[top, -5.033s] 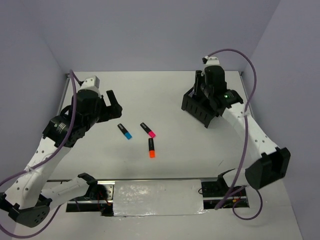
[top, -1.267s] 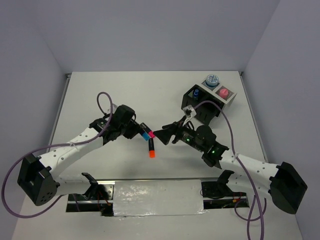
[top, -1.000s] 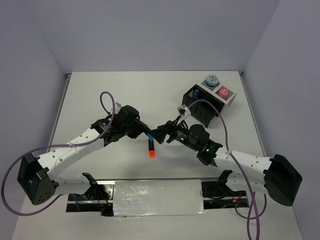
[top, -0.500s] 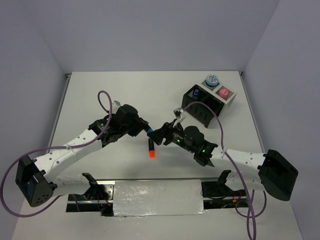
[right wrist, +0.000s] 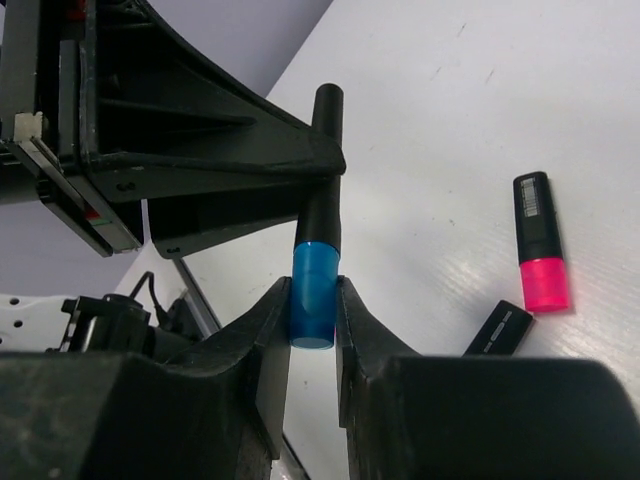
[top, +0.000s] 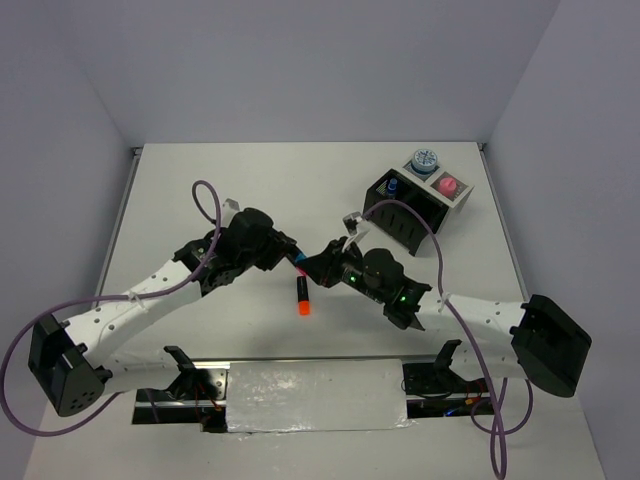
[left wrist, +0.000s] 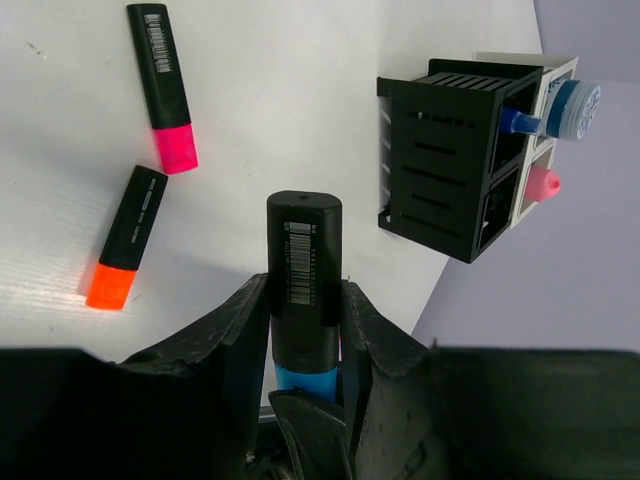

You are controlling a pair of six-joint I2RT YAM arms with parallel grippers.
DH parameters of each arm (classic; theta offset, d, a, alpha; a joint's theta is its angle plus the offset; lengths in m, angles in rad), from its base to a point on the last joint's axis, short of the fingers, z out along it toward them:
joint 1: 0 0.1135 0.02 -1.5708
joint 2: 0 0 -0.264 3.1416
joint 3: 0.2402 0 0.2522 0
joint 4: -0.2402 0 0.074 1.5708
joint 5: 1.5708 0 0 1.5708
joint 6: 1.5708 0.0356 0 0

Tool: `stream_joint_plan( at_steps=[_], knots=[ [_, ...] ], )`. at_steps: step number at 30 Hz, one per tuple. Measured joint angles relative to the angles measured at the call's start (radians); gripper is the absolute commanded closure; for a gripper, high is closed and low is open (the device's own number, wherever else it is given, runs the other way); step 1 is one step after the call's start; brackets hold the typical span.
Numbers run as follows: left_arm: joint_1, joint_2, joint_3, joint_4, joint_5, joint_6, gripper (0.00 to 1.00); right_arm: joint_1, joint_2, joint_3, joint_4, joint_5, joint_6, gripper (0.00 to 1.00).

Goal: Sort the stationery into containers
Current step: Place the pen in the storage box.

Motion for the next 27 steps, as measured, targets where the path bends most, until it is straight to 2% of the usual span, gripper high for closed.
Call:
stream_joint_plan(
  at_steps=[1, 2, 3, 5, 10, 15, 17, 20, 24, 27],
  knots=[
    [0.000, 0.000, 0.000, 0.004, -0.002, 0.001, 0.98, 0.000, 0.000, 0.006, -0.010, 0.003, -0.003, 1.00],
    [0.001, 0.000, 0.000, 0.008, -0.003, 0.002, 0.89, 0.000, 0.000, 0.012, -0.019, 0.005, -0.008, 1.00],
    [0.001, 0.000, -0.001, 0.014, -0.005, 0.005, 0.52, 0.000, 0.000, 0.017, -0.025, 0.009, -0.013, 1.00],
    [0.001, -0.005, -0.014, 0.037, -0.003, 0.023, 0.03, 0.000, -0.001, 0.026, -0.040, 0.014, -0.023, 1.00],
    [-0.003, -0.007, 0.015, 0.002, -0.009, 0.030, 0.01, -0.001, -0.031, 0.064, -0.175, 0.034, -0.037, 1.00],
    [-0.003, -0.009, 0.228, -0.142, -0.134, 0.066, 0.01, -0.045, -0.109, 0.163, -0.502, 0.074, -0.061, 1.00],
    [-0.003, -0.026, 0.299, -0.169, -0.198, 0.108, 0.01, -0.111, -0.127, 0.235, -0.666, 0.080, -0.092, 1.00],
    [-0.003, -0.082, 0.318, -0.199, -0.272, 0.193, 0.01, -0.259, -0.143, 0.356, -0.887, 0.107, -0.154, 1.00],
    [-0.003, -0.118, 0.251, -0.211, -0.292, 0.357, 0.01, -0.480, -0.162, 0.467, -1.100, 0.141, -0.251, 1.00],
    [-0.003, -0.080, 0.198, -0.220, -0.259, 0.481, 0.01, -0.618, -0.116, 0.572, -1.231, 0.172, -0.319, 1.00]
  ],
)
